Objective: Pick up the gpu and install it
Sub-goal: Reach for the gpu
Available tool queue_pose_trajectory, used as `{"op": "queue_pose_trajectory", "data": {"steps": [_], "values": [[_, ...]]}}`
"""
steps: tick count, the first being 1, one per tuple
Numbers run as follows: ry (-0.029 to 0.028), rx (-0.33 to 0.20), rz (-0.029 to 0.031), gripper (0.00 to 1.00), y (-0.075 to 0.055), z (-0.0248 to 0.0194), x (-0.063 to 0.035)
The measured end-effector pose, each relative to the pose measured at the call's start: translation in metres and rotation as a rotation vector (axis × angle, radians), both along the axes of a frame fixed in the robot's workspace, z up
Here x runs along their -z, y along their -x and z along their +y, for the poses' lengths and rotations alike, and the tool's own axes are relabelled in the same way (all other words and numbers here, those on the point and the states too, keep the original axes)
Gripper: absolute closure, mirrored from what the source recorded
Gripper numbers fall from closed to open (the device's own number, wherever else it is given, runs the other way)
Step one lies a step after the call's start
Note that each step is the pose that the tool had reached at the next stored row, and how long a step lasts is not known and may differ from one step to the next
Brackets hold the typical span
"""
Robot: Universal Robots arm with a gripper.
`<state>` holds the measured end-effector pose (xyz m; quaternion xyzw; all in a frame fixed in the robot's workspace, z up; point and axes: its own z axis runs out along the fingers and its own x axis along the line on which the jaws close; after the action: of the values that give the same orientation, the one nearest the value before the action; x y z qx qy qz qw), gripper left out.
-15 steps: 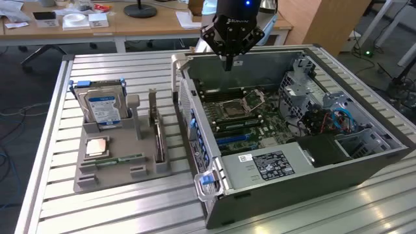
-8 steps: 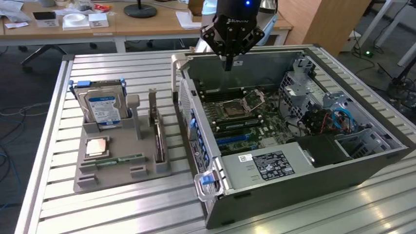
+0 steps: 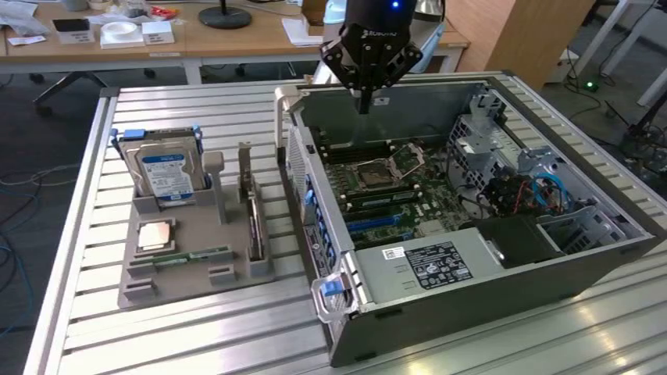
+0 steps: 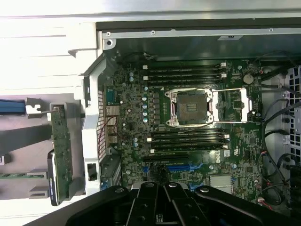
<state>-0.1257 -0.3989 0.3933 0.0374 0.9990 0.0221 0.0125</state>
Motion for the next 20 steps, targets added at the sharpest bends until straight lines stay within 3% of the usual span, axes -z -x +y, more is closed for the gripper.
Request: {"op": "queue_pose_trajectory", "data": {"steps": [20], "values": [[0.0, 0.0, 0.0, 0.89, 0.044, 0.0, 0.0002]]}}
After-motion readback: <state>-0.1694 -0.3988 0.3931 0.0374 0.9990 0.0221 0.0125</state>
